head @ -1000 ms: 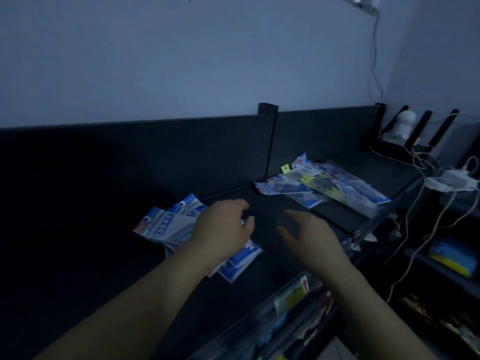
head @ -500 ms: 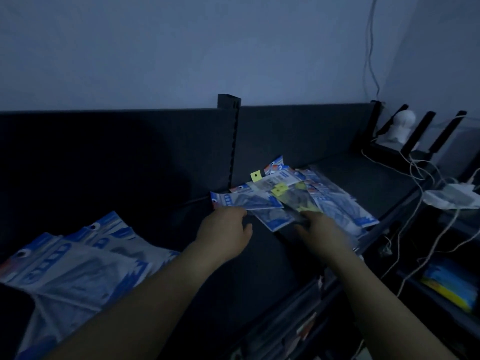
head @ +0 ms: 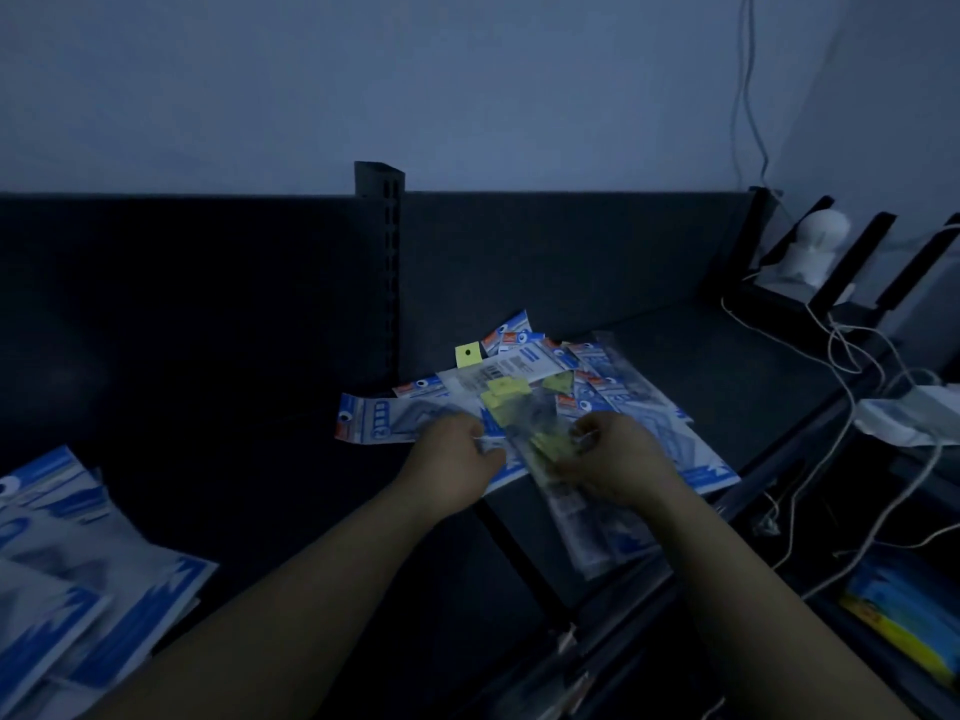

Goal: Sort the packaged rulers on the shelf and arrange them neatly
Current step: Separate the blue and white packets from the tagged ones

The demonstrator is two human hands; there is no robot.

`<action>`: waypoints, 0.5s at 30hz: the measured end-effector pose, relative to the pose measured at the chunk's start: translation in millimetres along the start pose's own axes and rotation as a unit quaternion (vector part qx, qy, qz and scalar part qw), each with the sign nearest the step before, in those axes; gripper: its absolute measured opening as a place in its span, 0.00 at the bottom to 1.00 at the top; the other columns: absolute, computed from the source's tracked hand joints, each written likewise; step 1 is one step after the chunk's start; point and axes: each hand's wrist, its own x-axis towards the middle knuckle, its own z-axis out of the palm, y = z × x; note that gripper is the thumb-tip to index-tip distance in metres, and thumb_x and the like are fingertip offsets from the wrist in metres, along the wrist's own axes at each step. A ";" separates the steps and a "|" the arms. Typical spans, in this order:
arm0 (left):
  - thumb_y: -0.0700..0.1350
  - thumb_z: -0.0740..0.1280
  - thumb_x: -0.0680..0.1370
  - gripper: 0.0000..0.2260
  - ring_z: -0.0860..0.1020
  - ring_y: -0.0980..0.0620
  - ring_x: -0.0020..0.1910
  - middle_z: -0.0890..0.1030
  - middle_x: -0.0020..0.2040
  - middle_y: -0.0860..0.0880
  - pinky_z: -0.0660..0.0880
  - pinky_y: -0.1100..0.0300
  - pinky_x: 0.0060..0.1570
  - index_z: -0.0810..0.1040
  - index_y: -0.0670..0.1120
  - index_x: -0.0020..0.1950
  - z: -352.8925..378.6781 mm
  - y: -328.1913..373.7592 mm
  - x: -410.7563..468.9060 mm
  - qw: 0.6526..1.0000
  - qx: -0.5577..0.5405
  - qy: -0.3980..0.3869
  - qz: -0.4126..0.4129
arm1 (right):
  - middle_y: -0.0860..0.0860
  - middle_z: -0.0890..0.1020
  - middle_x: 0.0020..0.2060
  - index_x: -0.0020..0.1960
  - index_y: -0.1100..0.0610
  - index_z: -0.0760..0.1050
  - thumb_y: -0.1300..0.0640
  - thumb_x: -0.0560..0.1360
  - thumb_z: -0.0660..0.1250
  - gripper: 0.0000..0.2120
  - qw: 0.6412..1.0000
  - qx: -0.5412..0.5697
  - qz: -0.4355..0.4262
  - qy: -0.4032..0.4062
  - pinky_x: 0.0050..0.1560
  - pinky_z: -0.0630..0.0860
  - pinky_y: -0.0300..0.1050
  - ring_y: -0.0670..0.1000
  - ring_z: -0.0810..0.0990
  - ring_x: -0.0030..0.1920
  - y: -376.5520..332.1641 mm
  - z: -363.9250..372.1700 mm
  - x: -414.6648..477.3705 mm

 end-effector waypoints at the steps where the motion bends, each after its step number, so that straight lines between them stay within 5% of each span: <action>1: 0.48 0.69 0.73 0.12 0.76 0.49 0.36 0.77 0.37 0.42 0.76 0.55 0.38 0.74 0.40 0.40 3.4 2.7 2.5 0.999 -0.038 -0.006 -0.014 | 0.51 0.79 0.47 0.57 0.57 0.76 0.54 0.67 0.77 0.21 1.000 0.027 -0.008 -0.002 0.35 0.73 0.39 0.48 0.77 0.42 -0.7 1.3 1.1; 4: 0.42 0.70 0.73 0.08 0.78 0.47 0.36 0.76 0.36 0.43 0.80 0.44 0.44 0.74 0.39 0.40 10.8 9.5 9.1 0.982 -0.174 -0.032 -0.067 | 0.55 0.79 0.37 0.47 0.65 0.79 0.57 0.71 0.73 0.11 0.993 0.111 -0.029 -0.030 0.35 0.74 0.43 0.50 0.75 0.35 -3.9 7.6 1.9; 7: 0.39 0.72 0.73 0.12 0.77 0.54 0.36 0.77 0.39 0.49 0.77 0.61 0.33 0.70 0.50 0.39 14.9 11.4 12.4 0.976 -0.201 -0.005 -0.079 | 0.62 0.83 0.38 0.43 0.64 0.81 0.66 0.74 0.67 0.04 0.979 0.174 -0.059 -0.085 0.47 0.80 0.56 0.55 0.79 0.37 -7.4 10.7 0.6; 10: 0.37 0.73 0.70 0.13 0.79 0.49 0.44 0.79 0.47 0.45 0.79 0.55 0.41 0.72 0.48 0.47 16.0 3.3 19.0 0.975 -0.195 0.022 -0.105 | 0.57 0.84 0.39 0.39 0.55 0.81 0.71 0.72 0.66 0.13 0.981 0.138 -0.086 -0.105 0.53 0.79 0.54 0.55 0.82 0.42 -7.6 6.0 3.2; 12: 0.35 0.68 0.71 0.14 0.79 0.43 0.49 0.79 0.51 0.41 0.80 0.48 0.48 0.72 0.43 0.54 12.3 0.0 21.6 0.980 -0.157 0.026 -0.123 | 0.54 0.83 0.46 0.47 0.54 0.80 0.70 0.73 0.65 0.13 0.990 0.093 -0.076 -0.072 0.54 0.79 0.50 0.54 0.82 0.48 -3.9 2.6 10.5; 15: 0.37 0.60 0.77 0.06 0.77 0.45 0.50 0.78 0.53 0.41 0.75 0.55 0.49 0.76 0.40 0.51 2.3 -3.0 27.8 0.988 -0.101 0.019 -0.116 | 0.54 0.78 0.60 0.64 0.55 0.75 0.68 0.76 0.59 0.19 0.996 0.053 -0.078 -0.007 0.46 0.76 0.39 0.50 0.79 0.47 -1.4 -1.5 22.8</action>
